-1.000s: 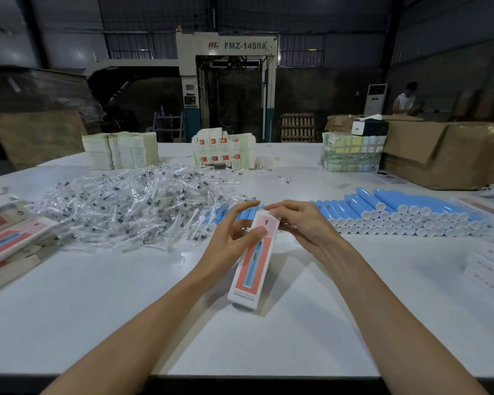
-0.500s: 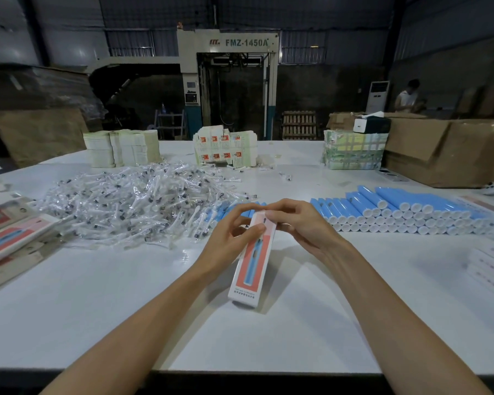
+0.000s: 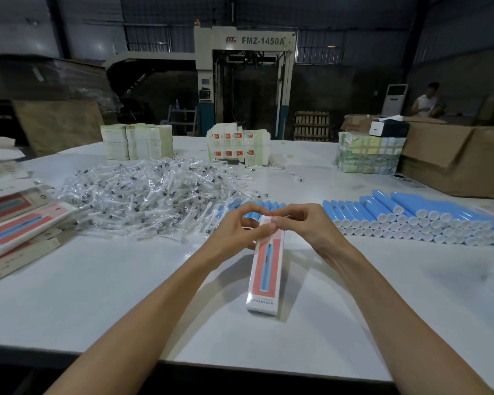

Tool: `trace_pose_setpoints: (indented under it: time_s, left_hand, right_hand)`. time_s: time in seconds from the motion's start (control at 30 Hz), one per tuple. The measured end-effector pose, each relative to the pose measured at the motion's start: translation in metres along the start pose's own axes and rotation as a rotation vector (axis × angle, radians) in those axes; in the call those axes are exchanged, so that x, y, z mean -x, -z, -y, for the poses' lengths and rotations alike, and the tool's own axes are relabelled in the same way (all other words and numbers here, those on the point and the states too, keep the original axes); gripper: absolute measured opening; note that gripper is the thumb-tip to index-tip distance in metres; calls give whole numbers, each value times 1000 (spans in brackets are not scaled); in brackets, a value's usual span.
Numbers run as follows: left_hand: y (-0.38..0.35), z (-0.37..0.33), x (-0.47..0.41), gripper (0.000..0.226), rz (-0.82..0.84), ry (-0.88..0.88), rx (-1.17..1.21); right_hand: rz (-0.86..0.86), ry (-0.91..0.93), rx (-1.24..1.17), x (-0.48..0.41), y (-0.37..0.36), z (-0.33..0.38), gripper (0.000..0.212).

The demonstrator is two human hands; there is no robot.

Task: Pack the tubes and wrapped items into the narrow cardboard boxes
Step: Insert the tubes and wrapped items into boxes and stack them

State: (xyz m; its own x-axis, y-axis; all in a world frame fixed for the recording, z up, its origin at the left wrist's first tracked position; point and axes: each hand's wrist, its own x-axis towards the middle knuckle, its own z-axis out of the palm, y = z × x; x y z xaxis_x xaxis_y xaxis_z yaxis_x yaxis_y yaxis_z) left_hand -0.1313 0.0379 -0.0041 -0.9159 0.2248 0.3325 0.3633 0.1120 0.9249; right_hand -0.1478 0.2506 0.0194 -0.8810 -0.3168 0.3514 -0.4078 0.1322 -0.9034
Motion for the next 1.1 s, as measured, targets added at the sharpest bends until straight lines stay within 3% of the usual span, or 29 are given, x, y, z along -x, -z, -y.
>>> trace_pose_setpoints:
  time_s: [0.27,0.6,0.87,1.1]
  left_hand:
    - [-9,-4,5,35,-69,-25,117]
    - [-14,-10,5,22,-178,149,342]
    - [-8,-8,4,32,-166,212,371]
    - [-2,-7,4,27,-153,224,338]
  right_hand:
    - [-27,-1,-132,-2,-1,0,11]
    - [-114,106,-159,0,-14,-2,5]
    - [-115,52,-189,0,-17,-3,7]
    - [-94,19,-151,0,-20,-6,6]
